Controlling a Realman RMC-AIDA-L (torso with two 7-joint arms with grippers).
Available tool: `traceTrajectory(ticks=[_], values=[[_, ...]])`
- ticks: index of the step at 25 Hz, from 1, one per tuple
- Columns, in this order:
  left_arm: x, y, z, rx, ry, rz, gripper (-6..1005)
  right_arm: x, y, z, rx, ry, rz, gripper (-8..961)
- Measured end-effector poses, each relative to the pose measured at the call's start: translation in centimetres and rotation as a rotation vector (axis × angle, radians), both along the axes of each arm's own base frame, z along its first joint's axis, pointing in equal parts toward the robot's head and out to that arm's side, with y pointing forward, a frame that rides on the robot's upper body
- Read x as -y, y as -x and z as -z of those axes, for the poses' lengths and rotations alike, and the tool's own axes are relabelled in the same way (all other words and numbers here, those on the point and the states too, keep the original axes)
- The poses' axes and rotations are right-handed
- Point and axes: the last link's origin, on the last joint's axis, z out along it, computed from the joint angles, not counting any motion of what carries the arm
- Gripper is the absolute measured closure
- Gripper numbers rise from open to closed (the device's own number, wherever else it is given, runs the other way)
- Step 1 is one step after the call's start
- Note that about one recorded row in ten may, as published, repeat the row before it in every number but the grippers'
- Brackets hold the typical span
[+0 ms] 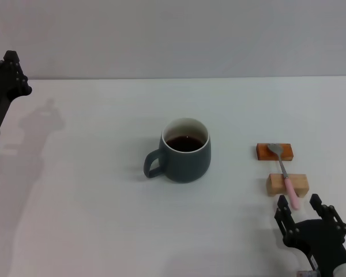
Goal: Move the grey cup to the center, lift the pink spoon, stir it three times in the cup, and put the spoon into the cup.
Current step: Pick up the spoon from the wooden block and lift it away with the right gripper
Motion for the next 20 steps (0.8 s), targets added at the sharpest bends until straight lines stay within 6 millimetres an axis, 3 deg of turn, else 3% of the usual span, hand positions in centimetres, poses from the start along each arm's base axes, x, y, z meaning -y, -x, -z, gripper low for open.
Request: traceTrajectory(ticks=[20], values=[[0.0,-0.1,-0.1,0.006,-0.009,0.009,1001,-1.5,-0.1,0.1,0.007,0.034,-0.008,434]])
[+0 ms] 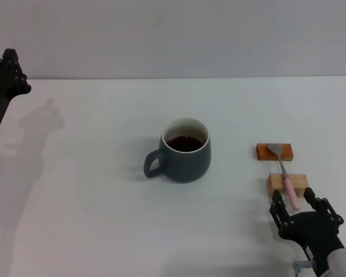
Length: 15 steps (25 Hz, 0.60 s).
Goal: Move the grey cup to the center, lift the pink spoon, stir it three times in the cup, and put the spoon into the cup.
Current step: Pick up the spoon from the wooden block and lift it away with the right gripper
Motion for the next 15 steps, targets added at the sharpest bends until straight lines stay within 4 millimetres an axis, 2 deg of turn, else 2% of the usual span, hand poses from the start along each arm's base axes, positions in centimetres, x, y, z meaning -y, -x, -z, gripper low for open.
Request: traceTrajectory(ticks=[7,15], values=[[-0.10,-0.15,0.05,-0.002,0.002,0.004,1001,-0.17,-0.19,-0.04,0.005,0.002,0.003,436],[-0.16,-0.22,0.03,-0.001,0.001,0.006,1001,-0.13,-0.18,0.01,0.005,0.004,0.004,496]])
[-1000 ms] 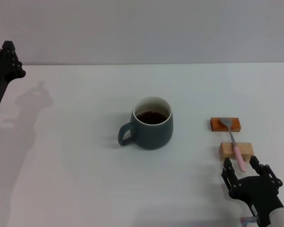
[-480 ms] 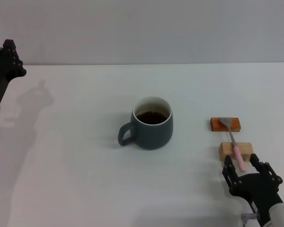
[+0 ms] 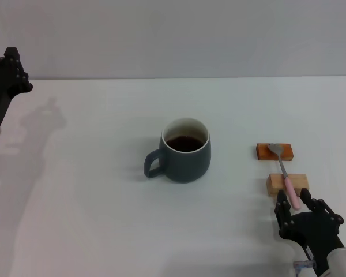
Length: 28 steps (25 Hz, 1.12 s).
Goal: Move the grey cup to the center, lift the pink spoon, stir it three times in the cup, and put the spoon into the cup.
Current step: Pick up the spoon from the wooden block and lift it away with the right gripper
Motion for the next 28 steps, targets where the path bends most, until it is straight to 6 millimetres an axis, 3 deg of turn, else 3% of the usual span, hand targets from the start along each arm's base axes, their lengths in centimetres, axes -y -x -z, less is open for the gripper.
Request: traceTrajectory(ticks=[15,20,28], values=[[0.19,0.12,-0.02,0.001,-0.002,0.000,1001,0.11,0.09,0.15,-0.002,0.004,-0.001,533],[0.32,0.19,-0.07,0.002,-0.005,0.001,1001,0.15,0.06,0.18,-0.001,0.006,-0.001,640],[0.43,0.28,-0.10,0.003,-0.007,0.000,1001,0.20,-0.04,0.13,0.000,0.004,0.003,645]])
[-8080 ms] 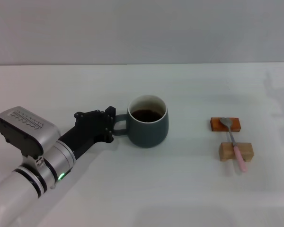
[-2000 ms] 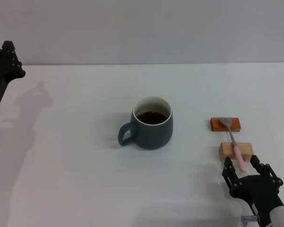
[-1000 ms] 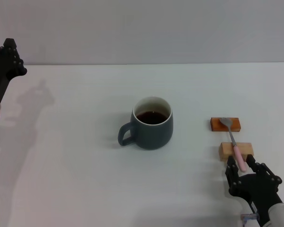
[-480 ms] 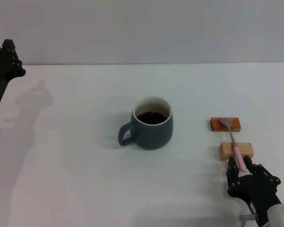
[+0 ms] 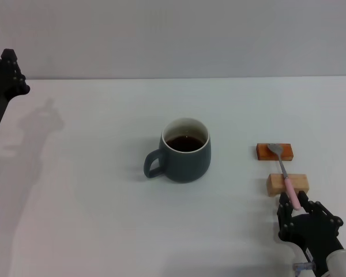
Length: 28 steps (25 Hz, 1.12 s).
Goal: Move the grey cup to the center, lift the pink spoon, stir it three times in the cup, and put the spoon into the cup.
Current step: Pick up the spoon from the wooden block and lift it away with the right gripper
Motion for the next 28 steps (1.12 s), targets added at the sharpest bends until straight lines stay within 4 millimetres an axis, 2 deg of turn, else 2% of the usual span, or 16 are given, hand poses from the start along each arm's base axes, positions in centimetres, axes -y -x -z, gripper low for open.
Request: traceTrajectory(ticks=[10,16,28], values=[[0.11,0.03,-0.07,0.003,-0.004,0.003,1001,0.04,0.14,-0.08,-0.006,-0.010,0.001,647],[0.16,0.05,-0.09,0.004,-0.006,0.004,1001,0.09,0.16,-0.03,-0.007,-0.005,0.000,715],[0.20,-0.03,-0.11,0.004,-0.008,0.010,1001,0.11,0.09,-0.05,-0.007,-0.005,0.003,736]])
